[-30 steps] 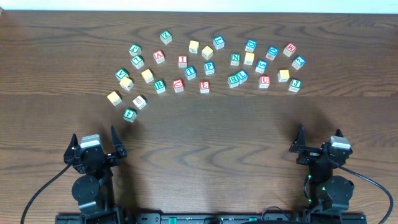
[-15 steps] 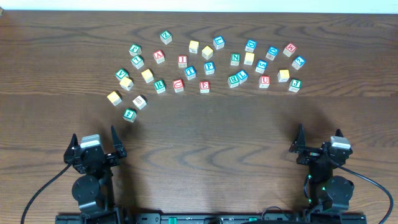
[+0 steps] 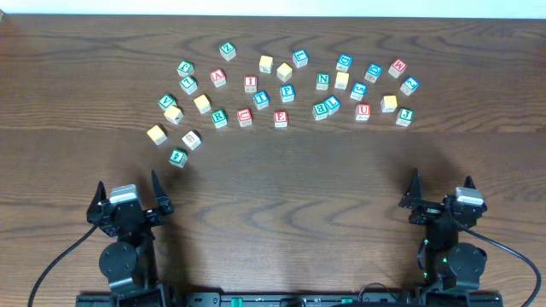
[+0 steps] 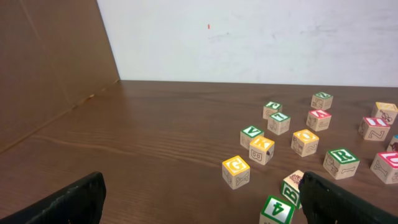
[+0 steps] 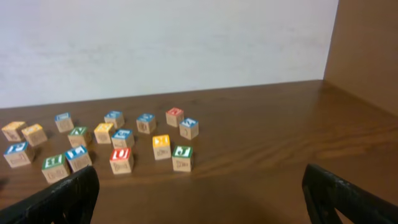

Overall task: Spell out NEURIPS
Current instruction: 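Raise both arms and move the right gripper over the green N block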

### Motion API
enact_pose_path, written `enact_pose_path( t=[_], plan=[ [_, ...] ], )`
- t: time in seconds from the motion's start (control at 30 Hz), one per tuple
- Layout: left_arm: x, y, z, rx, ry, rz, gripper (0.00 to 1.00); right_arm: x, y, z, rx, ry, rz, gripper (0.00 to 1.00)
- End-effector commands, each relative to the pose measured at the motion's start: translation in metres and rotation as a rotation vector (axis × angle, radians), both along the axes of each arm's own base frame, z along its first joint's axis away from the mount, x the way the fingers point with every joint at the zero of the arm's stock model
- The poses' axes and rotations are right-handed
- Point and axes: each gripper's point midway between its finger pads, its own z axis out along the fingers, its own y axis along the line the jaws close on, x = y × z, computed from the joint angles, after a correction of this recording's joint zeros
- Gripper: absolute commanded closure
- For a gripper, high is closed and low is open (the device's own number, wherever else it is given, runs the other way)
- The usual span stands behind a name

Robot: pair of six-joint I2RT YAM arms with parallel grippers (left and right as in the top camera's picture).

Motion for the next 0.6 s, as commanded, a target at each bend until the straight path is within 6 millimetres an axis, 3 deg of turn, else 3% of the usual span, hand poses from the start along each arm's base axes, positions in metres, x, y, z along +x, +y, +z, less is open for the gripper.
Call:
enact_pose_path(
  t=[0.0, 0.33, 0.57],
  plan=[
    [0.000, 0.001, -0.001, 0.021, 0.001, 0.002, 0.02, 0.000, -0.003, 0.003, -0.016, -0.011, -0.014, 0.01],
    [0.002, 0.001, 0.011, 0.017, 0.017, 0.001, 0.02, 0.000, -0.001, 0.004, -0.016, -0.014, -0.007, 0.01],
    [0.013, 0.004, 0.033, -0.001, 0.085, 0.000, 0.02, -0.003, -0.001, 0.022, -0.020, -0.050, -0.007, 0.01]
  ],
)
